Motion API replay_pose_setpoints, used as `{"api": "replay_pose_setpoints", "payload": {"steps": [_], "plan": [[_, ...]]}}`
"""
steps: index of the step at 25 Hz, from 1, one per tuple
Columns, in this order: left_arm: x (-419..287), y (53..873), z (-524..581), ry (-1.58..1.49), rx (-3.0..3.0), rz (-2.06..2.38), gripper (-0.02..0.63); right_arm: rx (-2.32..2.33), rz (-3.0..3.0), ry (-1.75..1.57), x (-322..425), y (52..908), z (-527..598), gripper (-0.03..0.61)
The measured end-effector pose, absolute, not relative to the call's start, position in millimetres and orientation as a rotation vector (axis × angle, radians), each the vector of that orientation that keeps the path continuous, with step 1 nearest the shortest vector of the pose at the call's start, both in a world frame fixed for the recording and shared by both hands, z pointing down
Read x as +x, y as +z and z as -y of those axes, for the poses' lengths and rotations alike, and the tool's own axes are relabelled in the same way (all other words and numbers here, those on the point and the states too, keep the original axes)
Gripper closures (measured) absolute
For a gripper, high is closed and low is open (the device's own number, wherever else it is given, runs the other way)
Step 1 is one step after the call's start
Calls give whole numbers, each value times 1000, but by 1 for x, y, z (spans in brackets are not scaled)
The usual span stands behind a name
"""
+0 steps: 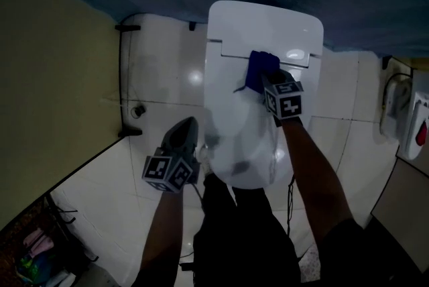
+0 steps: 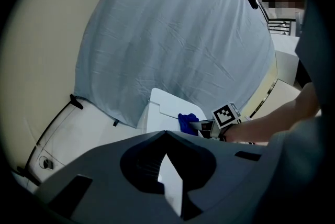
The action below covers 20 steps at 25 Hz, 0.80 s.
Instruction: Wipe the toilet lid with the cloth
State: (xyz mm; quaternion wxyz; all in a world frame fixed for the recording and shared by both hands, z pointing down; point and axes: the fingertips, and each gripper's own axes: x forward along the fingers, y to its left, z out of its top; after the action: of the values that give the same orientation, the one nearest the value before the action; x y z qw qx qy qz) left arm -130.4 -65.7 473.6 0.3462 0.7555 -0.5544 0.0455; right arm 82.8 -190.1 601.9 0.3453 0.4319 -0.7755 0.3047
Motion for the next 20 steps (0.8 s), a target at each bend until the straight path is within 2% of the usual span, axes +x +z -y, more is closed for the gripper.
{"api": "replay_pose_setpoints", "payload": {"steps": [11,20], "plan": [[-106,471,86,128,2049,1395,621,1245,1850,743,219,603,179,523],[-89,482,74,175,2058,1331,621,1358,1772,654,274,596,164,523]]}}
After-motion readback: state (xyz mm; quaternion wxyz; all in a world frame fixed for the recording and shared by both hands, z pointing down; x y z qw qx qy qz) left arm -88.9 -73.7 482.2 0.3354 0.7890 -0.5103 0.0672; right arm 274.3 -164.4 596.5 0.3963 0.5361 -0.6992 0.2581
